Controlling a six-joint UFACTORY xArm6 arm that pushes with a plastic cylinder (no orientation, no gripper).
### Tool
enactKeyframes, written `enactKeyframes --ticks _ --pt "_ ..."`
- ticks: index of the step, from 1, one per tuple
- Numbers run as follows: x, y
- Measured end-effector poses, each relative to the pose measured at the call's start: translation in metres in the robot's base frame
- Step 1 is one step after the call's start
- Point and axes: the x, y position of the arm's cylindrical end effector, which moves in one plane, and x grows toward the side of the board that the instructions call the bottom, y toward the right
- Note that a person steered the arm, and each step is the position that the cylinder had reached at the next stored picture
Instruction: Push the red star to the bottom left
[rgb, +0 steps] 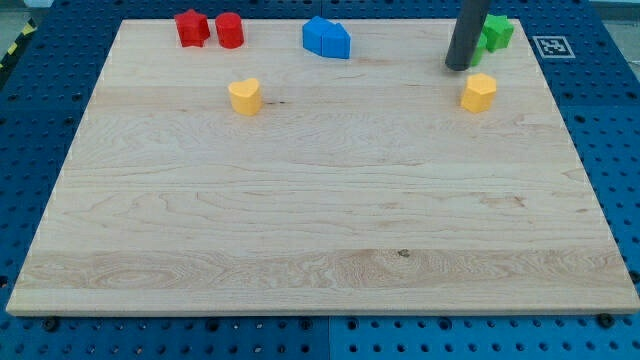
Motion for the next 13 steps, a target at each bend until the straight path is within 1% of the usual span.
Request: enactKeyframes --ticks 2,3,4,5,7,8,9,10,11,12,13 --pt "-0.017 0.000" --pt "-0.009 -0.001" --pt "0.032 -0.025" --pt "0.088 -0.038" --pt "0.094 -0.038" --pt "0.094 -0.060" --pt "0.093 -0.103" --pt "0.068 -0.151" --pt "0.031 -0.201" --pt "0.007 -0.233" --pt "-0.003 -0.236"
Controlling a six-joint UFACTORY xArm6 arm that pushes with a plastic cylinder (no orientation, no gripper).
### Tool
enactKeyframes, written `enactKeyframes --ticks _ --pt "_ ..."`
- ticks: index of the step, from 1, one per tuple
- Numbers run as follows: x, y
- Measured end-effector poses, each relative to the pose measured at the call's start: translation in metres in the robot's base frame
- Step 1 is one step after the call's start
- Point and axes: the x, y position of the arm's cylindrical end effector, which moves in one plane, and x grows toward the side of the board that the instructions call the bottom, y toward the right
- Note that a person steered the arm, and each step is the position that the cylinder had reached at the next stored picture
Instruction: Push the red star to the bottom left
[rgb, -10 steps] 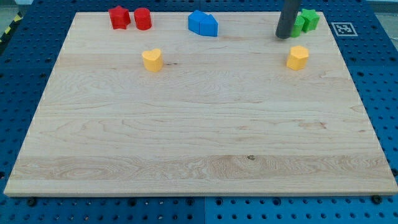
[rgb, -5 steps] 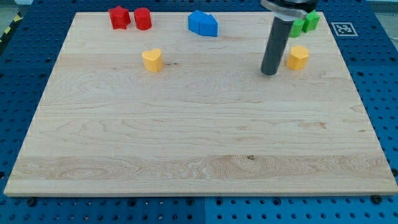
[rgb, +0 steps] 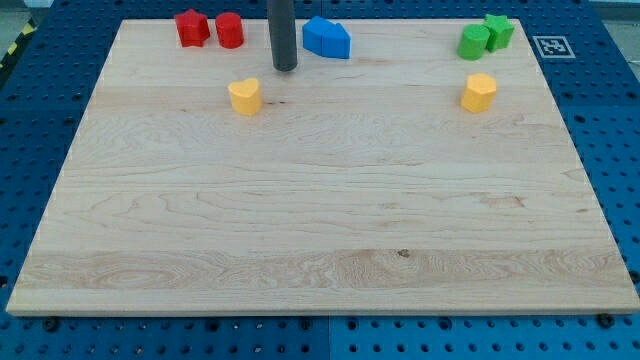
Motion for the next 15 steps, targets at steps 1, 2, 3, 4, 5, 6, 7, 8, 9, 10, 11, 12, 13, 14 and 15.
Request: enactKeyframes --ticks 1,2,3,4,5,6,7,8,9,10,11,12,13,14,15 --pt "-0.015 -0.014" --pt "-0.023 -0.022" --pt "-0.046 -0.022" --pt "-0.069 -0.025" --pt "-0.084 -0.054" --pt "-0.091 -0.107" --pt "-0.092 -0.154" --pt "-0.092 -0.166" --pt "-0.092 -0.167" --pt "-0.088 -0.167" --pt "-0.064 -0.162" --pt "-0.027 -0.157" --pt "0.010 -0.153" --pt "0.049 -0.146" --pt "0.093 -0.137"
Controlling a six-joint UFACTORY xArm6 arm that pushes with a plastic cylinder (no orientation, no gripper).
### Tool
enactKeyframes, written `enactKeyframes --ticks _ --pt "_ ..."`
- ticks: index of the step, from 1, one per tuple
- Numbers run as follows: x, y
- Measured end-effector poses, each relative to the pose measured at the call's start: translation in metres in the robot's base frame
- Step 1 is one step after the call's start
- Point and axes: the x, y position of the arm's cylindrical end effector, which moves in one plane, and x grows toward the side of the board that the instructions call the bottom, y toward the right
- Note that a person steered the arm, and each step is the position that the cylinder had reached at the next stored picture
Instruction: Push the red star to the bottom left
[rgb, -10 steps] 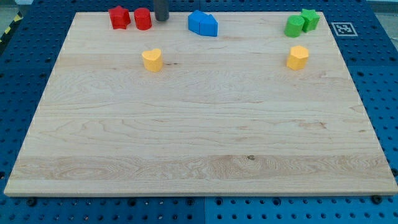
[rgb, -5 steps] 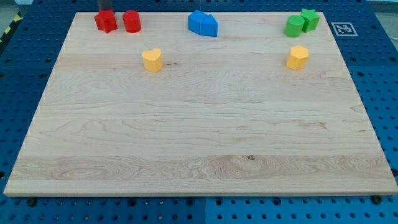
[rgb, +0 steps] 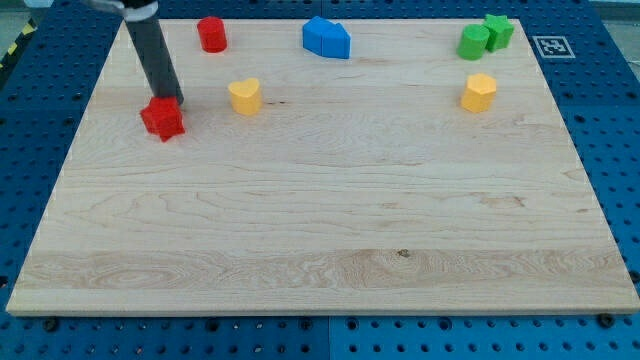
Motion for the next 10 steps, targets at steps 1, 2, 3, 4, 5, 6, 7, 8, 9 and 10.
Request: enactKeyframes --ticks 1,2,3,4,5,6,7,8,9,10 --pt "0.046 0.012" --pt "0.090 0.025" --pt "0.128 0.033" --pt "0.139 0.036" --pt "0.115 0.065" --pt "0.095 0.067" --pt "0.103 0.025" --pt "0.112 0.001" --pt "0.112 0.001" --pt "0.125 -0.005"
